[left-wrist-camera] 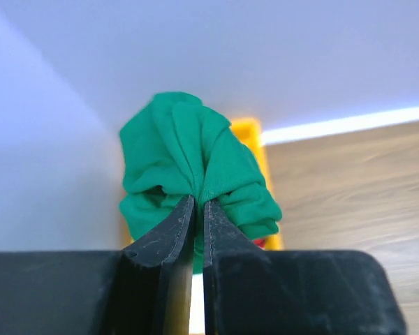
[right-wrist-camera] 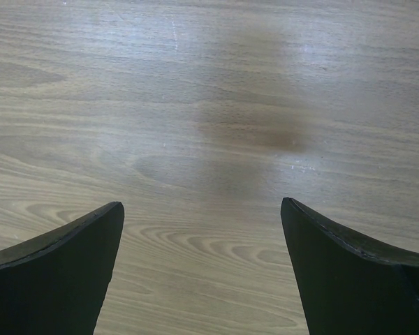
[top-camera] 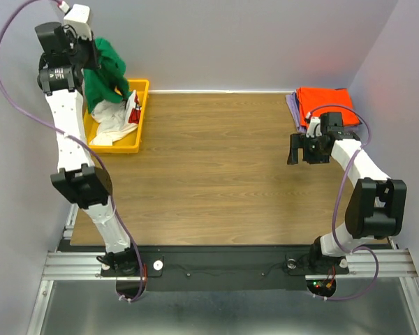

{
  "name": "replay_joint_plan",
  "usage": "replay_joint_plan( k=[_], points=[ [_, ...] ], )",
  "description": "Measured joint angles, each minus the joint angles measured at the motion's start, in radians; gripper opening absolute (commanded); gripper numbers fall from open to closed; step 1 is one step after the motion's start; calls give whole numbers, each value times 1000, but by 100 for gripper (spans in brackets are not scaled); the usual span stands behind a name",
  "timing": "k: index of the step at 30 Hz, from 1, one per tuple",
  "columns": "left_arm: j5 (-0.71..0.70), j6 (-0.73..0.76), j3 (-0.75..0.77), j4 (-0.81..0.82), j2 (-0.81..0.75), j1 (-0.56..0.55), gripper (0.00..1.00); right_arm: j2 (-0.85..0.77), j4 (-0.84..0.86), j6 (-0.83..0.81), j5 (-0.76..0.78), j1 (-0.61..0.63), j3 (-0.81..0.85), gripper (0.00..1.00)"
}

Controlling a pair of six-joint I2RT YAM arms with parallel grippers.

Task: Fold and stack the t-shirts
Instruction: Grab the tshirt from the pile, then move the tshirt to the center of the board

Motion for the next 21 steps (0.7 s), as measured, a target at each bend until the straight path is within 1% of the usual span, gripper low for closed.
replay_joint_plan(
  k=[2, 3, 6, 11, 15, 17, 18, 19, 21],
  points=[
    [34, -24, 3, 18, -64, -30, 0, -2, 0, 0, -3, 0, 0, 100],
    [47, -42, 5, 31, -98, -63, 0, -3, 0, 0, -3, 0, 0, 100],
    [83, -98, 12, 78, -177, -185, 0, -7, 0, 0, -6, 0, 0, 100],
    [141, -193, 6, 151, -232, -415, 0, -13, -9, 0, -5, 0, 11, 100],
    [185, -249, -56, 181, -245, -501, 0, -27, -24, -1, -3, -5, 28, 100],
    [220, -267, -146, 204, -261, -520, 0, -31, -29, -3, -1, -10, 43, 100],
    [238, -270, -198, 207, -270, -523, 2, -33, -31, -5, 0, -14, 51, 100],
    [257, -267, -274, 204, -282, -524, 16, -34, -34, -8, 3, -18, 59, 100],
    [276, -242, -426, 205, -309, -517, 32, -40, -43, -17, 6, -26, 72, 100]
  ],
)
